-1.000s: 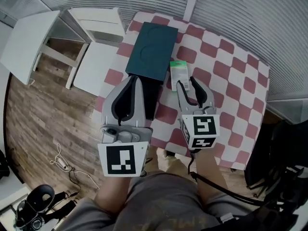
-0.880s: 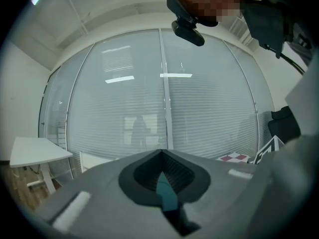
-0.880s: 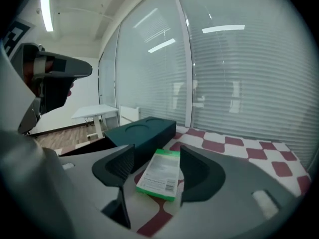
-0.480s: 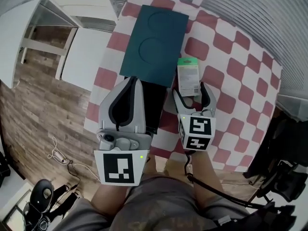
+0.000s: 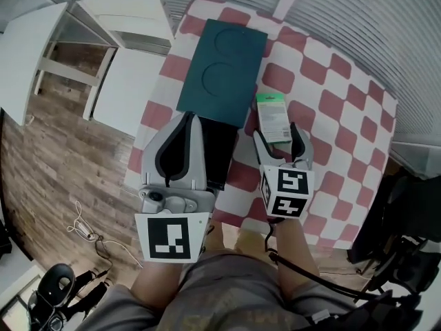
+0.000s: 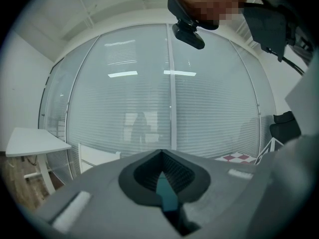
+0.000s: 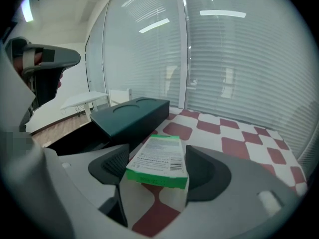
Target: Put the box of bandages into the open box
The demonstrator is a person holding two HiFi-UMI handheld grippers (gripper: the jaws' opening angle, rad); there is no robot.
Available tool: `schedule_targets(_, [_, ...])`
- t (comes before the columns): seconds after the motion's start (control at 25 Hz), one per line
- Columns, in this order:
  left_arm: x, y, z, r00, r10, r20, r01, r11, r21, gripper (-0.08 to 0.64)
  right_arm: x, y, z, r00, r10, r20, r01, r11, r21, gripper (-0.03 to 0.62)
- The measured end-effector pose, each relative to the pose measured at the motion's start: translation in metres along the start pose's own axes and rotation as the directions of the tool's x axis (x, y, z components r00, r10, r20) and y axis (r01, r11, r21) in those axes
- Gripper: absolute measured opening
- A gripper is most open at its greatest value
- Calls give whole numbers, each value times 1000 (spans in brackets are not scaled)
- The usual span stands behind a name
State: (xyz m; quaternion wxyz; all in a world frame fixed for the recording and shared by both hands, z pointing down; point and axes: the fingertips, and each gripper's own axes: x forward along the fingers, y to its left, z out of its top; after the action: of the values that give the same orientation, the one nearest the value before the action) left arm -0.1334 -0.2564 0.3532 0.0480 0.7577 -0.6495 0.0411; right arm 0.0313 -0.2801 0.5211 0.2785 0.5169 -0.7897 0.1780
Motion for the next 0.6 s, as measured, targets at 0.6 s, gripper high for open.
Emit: schedule_targets(0.6, [-123, -48, 101, 970, 163, 181, -174, 984, 49, 0, -166, 13, 130, 901, 123, 417, -74, 989, -131, 377])
